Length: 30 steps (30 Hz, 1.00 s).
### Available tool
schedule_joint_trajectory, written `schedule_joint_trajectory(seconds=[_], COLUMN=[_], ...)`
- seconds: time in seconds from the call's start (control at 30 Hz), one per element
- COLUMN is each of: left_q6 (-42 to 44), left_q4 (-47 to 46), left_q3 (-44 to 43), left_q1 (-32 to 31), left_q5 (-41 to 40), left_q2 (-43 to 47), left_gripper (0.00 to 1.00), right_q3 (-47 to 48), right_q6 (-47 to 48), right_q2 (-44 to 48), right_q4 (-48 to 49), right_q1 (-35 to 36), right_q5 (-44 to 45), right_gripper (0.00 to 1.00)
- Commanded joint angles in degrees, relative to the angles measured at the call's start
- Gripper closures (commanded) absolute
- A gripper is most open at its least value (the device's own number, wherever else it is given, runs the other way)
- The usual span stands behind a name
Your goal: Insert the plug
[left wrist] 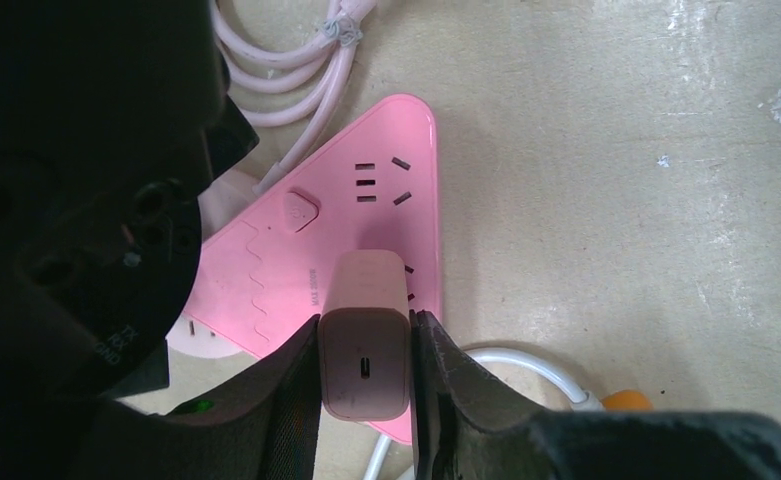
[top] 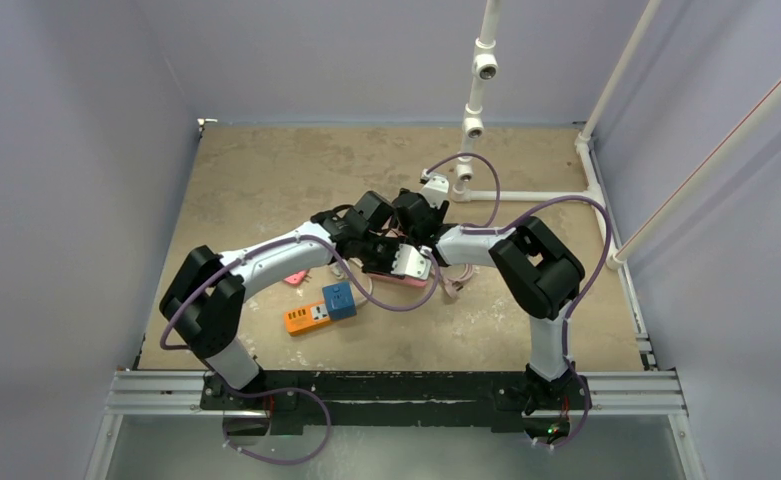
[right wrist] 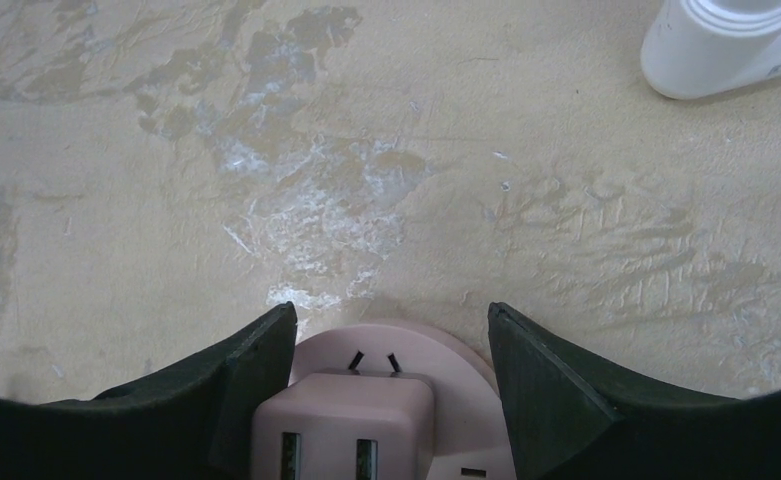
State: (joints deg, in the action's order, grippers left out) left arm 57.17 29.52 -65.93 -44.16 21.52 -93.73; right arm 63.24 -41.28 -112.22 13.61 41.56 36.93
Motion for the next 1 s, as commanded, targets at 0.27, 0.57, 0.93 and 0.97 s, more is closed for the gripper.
schedule_joint_trajectory(seconds=[0.27,0.57,0.93,0.97], left_q6=[7.10,3.15,6.56,6.89], left_q4=[4.84,4.79,11.86,12.37], left_q3=[-6.79,-6.25,-10.81,-11.15], left_q1=[-0.40,-3.90,-4.71,-4.77], left_q5=[-2.80,-13.54,-12.70,-12.44], left_q2=[-6.85,-8.25,-12.38,-12.77], left_gripper=[1.00,1.00,1.00,1.00], right_q3=[0.99,0.52,0.96,0.88], right_q6=[2.93,2.02,3.65,3.74], right_q2=[-2.25,-1.69,-0.88,-0.75], right_q4=[2.45,1.34,1.04,1.07], right_q1=[1.73,1.73,1.68,1.73], right_q5=[-5.92,-6.32,-8.11,-8.17], right_gripper=[0.29,0.31,0.32,0.32])
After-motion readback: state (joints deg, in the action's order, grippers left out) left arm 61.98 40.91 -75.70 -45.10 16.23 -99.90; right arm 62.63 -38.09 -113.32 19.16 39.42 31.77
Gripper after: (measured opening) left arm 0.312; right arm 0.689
